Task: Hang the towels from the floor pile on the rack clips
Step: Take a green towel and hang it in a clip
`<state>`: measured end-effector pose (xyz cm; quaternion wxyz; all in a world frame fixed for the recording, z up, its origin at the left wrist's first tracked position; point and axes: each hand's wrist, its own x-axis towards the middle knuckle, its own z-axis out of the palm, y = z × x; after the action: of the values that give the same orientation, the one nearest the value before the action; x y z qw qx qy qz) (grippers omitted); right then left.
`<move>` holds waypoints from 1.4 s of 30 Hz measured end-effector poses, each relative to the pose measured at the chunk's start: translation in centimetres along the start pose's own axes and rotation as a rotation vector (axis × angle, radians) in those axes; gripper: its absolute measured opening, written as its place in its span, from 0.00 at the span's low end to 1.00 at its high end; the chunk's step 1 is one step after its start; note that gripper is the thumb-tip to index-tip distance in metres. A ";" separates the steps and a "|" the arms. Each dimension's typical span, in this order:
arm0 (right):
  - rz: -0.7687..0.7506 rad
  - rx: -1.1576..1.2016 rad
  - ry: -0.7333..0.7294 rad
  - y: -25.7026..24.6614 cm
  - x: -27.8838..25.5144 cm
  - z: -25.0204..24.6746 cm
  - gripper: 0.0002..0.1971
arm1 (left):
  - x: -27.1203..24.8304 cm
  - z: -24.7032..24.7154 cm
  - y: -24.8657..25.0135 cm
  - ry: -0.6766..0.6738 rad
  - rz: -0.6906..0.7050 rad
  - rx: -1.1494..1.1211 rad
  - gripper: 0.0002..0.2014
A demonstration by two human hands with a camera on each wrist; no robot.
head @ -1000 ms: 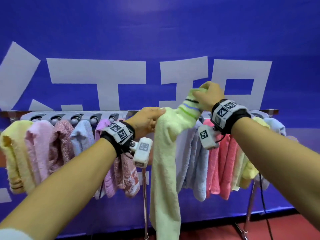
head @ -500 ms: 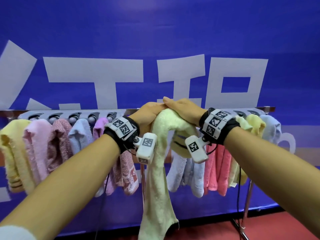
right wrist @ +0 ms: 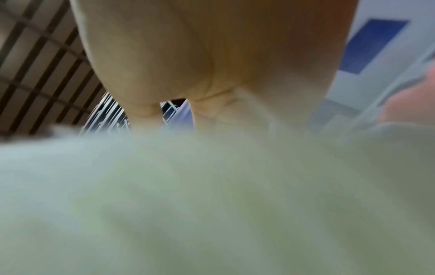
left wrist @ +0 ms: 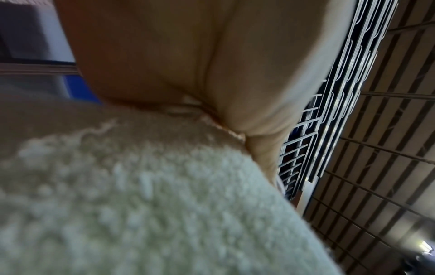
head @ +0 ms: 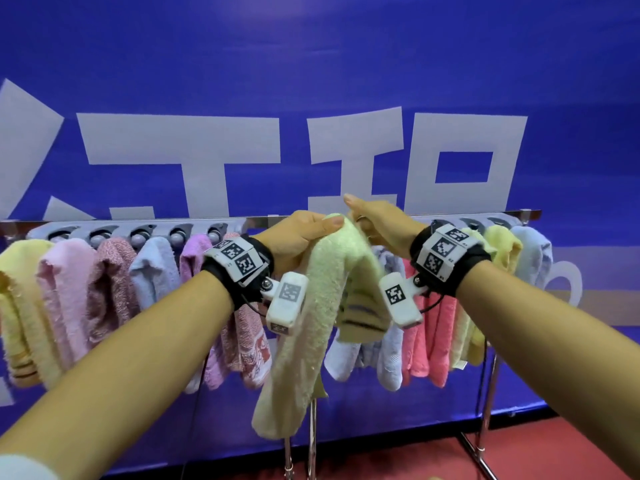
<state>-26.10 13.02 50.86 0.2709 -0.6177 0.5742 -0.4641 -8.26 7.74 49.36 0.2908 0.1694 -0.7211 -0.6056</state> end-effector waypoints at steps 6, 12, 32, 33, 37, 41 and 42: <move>0.065 0.276 -0.218 1.7 0.0 2.4 0.35 | 0.4 0.5 -0.7 0.027 -0.050 0.045 0.25; -0.009 -0.056 -0.027 1.5 -1.2 2.3 0.26 | -0.2 0.5 -1.6 0.073 -0.121 0.083 0.21; 0.066 0.391 0.024 5.4 -3.5 -1.5 0.13 | 1.8 2.0 -4.3 -0.067 -0.252 0.061 0.19; 0.063 0.412 0.050 5.3 -3.6 -2.1 0.14 | 1.8 1.9 -4.3 -0.070 -0.264 0.033 0.18; 0.050 0.389 0.150 5.2 -3.7 -2.8 0.12 | 2.7 1.7 -4.4 0.016 -0.159 -0.046 0.18; 0.124 0.266 -0.008 5.6 -3.4 -1.8 0.11 | 3.5 3.4 -4.2 -0.015 -0.089 -0.058 0.23; 0.137 0.273 -0.021 5.5 -3.5 -1.8 0.11 | 3.7 3.7 -4.1 -0.021 -0.086 -0.054 0.23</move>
<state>-29.87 15.67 45.93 0.3893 -0.5392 0.5439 -0.5118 -13.89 7.56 45.81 0.2616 0.1860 -0.6996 -0.6384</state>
